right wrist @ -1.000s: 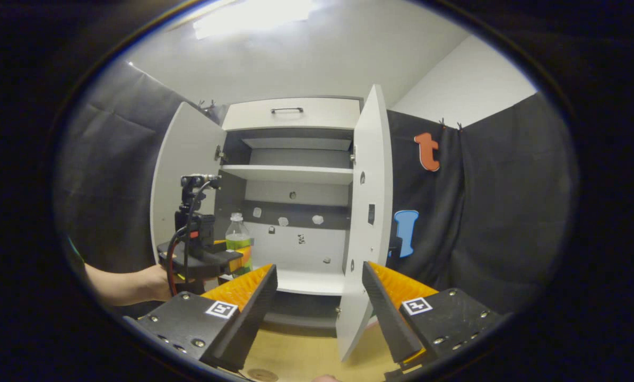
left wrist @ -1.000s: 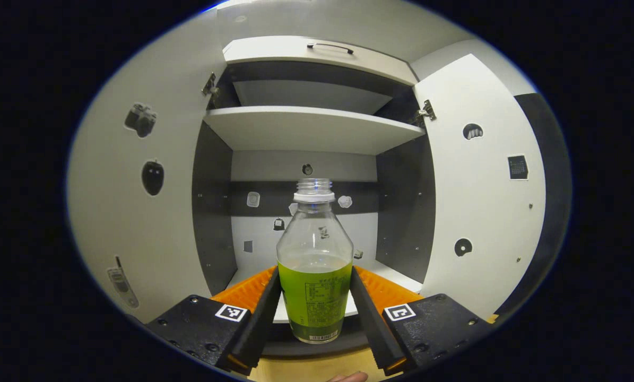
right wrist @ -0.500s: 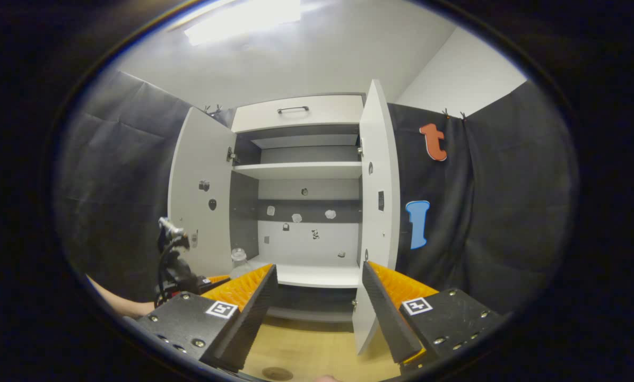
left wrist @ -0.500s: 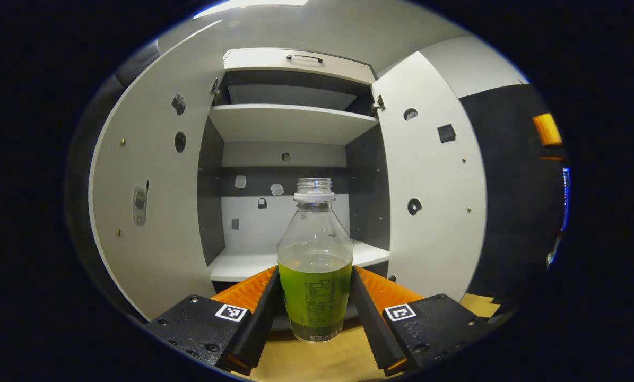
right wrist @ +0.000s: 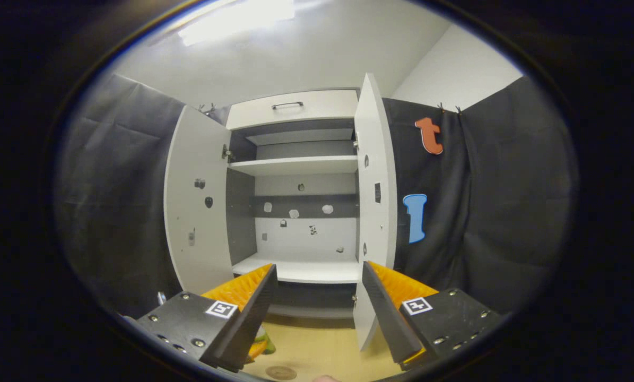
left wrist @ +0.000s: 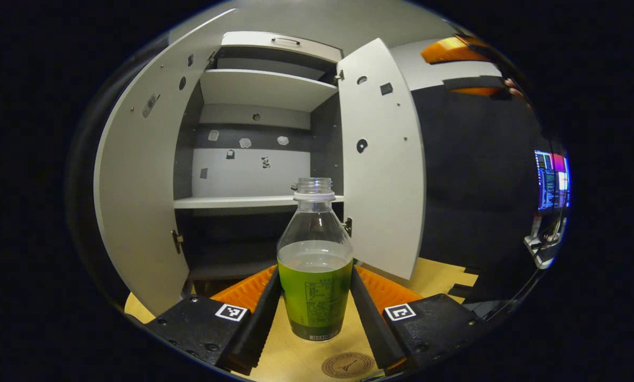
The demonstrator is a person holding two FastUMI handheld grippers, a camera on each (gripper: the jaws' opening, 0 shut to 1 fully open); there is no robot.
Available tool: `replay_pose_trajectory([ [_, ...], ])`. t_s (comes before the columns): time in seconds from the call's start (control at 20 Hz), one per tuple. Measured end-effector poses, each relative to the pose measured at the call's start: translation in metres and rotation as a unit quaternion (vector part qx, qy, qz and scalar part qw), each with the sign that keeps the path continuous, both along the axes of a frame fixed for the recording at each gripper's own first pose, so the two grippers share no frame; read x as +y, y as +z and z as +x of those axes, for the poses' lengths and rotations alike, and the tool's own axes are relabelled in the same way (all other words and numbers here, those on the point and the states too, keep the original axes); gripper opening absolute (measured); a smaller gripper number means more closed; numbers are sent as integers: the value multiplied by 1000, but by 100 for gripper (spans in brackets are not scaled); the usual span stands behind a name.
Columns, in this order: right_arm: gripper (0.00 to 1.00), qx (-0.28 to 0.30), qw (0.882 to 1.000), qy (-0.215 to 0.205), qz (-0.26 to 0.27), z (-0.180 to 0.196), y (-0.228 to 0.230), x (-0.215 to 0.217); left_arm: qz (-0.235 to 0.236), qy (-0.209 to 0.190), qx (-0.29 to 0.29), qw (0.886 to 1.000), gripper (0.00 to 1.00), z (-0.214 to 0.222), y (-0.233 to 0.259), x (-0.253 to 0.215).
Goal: Grasp the bottle in the cabinet with the left hand and place it on the coaster, then close the right door with the right hand and the left door with the left hand.
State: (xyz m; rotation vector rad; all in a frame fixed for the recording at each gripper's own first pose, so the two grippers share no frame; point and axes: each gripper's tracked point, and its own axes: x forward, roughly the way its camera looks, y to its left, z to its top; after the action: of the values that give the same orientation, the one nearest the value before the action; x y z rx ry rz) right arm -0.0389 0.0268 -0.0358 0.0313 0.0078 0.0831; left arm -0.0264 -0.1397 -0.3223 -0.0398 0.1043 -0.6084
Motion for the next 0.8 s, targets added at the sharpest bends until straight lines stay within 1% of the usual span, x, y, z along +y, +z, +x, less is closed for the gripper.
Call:
replay_pose_trajectory([
  [0.15,94,2,1000,6,3,1,-1,-1,-11,-15,19,1000,79,-18,-28,-5],
  [0.2,93,6,1000,-2,-5,2,-6,-5,-12,-16,22,1000,80,-22,-35,-6],
  [0.25,97,11,1000,-12,-11,4,-9,-9,-17,-15,25,999,80,-25,-41,-5],
  [0.35,97,22,999,-21,-14,6,-13,-15,-19,-31,41,998,80,-34,-59,-12],
  [0.4,97,25,999,-23,-14,8,-14,-16,-16,-33,38,999,80,-36,-63,-11],
  [0.45,94,28,999,-25,-15,11,-15,-17,-8,-38,33,999,80,-37,-70,-11],
  [0.5,93,31,999,-26,-15,14,-17,-16,3,-40,24,999,80,-37,-76,-10],
  [0.6,94,37,999,-29,-13,22,-21,-14,16,-45,19,999,80,-37,-89,-9],
  [0.75,94,51,998,-30,-13,34,-30,-5,8,-59,33,998,81,-42,-101,-13],
  [0.8,97,54,998,-31,-16,36,-32,-1,4,-64,30,997,81,-44,-101,-15],
])
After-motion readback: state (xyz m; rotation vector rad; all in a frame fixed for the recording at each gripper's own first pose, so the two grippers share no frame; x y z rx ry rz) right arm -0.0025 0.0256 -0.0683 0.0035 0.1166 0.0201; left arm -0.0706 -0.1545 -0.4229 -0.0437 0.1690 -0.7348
